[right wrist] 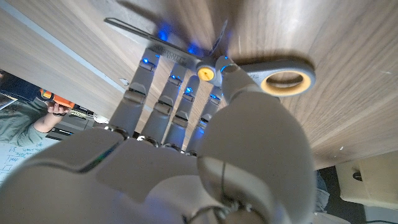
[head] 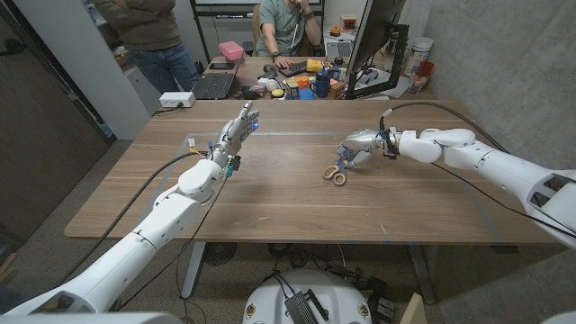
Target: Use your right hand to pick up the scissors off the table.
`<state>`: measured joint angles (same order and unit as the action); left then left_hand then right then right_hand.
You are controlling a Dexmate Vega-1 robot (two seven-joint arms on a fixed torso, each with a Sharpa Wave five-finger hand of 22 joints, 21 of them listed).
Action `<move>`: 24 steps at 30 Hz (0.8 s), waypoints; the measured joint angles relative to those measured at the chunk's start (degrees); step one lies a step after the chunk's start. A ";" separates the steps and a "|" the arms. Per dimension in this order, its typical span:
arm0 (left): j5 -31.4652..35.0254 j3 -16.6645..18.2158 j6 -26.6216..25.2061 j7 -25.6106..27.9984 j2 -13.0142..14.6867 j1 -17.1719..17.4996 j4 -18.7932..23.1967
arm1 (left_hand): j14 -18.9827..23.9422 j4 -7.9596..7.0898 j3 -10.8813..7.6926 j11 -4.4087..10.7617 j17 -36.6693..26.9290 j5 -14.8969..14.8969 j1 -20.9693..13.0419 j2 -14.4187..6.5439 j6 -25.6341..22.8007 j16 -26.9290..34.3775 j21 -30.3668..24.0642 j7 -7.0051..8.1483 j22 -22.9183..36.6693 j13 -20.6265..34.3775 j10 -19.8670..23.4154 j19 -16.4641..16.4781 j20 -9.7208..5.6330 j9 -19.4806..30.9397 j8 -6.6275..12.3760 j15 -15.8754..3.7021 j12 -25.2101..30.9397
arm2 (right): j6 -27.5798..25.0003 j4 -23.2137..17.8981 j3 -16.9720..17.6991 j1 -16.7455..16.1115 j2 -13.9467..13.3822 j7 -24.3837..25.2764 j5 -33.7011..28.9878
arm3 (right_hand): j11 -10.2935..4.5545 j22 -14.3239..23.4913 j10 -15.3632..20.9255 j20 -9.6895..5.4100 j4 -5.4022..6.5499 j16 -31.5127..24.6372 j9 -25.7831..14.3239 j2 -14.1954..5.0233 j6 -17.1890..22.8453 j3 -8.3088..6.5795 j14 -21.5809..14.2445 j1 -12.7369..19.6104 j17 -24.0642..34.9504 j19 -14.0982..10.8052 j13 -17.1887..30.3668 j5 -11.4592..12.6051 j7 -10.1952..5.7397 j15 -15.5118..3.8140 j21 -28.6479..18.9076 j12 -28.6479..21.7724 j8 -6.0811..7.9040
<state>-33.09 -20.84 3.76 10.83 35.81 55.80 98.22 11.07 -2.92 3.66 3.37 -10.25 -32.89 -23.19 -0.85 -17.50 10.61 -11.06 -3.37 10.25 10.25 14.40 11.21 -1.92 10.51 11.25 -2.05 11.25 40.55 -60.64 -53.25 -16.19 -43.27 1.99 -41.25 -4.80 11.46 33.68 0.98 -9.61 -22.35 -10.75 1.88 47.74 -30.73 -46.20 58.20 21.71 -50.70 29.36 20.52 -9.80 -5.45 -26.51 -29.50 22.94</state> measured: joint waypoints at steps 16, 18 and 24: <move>-0.44 -0.27 1.85 -1.58 -1.09 -1.01 -2.86 | 0.00 0.24 0.23 -0.01 0.00 0.00 0.00 0.00 0.00 0.00 0.00 0.00 0.00 0.00 0.00 0.00 0.00 0.00 0.00 0.00 0.00 | -2.63 -7.46 4.60 -1.84 -2.46 -3.01 1.92 | 0.00 0.16 0.00 -0.10 -0.23 0.00 0.00 0.37 0.52 -0.23 -0.49 0.38 0.77 0.08 1.50 -0.89 0.52 -0.09 -0.44 -0.45 0.00; -0.46 -0.27 2.18 -1.75 -1.09 -1.01 -2.86 | 0.00 0.24 0.23 -0.01 0.00 0.00 0.00 0.00 0.00 0.00 0.00 0.00 0.00 0.00 0.00 0.00 0.00 0.00 0.00 0.00 0.00 | -2.63 -8.75 5.32 -2.09 -2.96 -3.01 1.92 | 0.00 0.16 0.00 -0.10 -0.23 0.00 0.00 0.37 0.52 -0.23 -0.52 0.37 0.76 0.08 1.74 -0.90 0.52 -0.06 -0.44 -0.45 0.00; -0.51 -0.32 3.04 -2.27 -1.52 -1.38 -4.06 | -0.30 0.00 0.47 -0.01 0.00 0.00 0.00 0.00 0.00 0.00 0.00 0.00 0.00 0.00 0.00 0.00 0.00 0.00 0.00 -0.30 0.00 | -3.35 -12.57 7.34 -2.60 -4.53 -4.74 2.06 | 0.43 0.16 0.43 -0.11 -0.65 -0.44 0.00 0.37 1.00 -0.65 -1.62 0.37 1.27 0.07 2.65 -1.72 1.01 -0.40 -0.90 -0.89 0.00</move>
<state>-33.59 -21.16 6.80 8.56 34.29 54.41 94.16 10.77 -2.93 4.13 3.36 -10.25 -32.89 -23.19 -0.85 -17.50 10.61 -11.06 -3.36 10.25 10.25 14.40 11.21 -1.92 10.51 11.25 -2.35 11.25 37.20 -73.21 -45.91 -18.79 -47.80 -2.75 -39.20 -4.37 11.62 34.11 0.88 -10.25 -22.78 -10.75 2.25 48.74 -31.38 -47.82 58.57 22.98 -50.63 32.02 18.80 -8.79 -5.84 -27.41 -30.39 22.94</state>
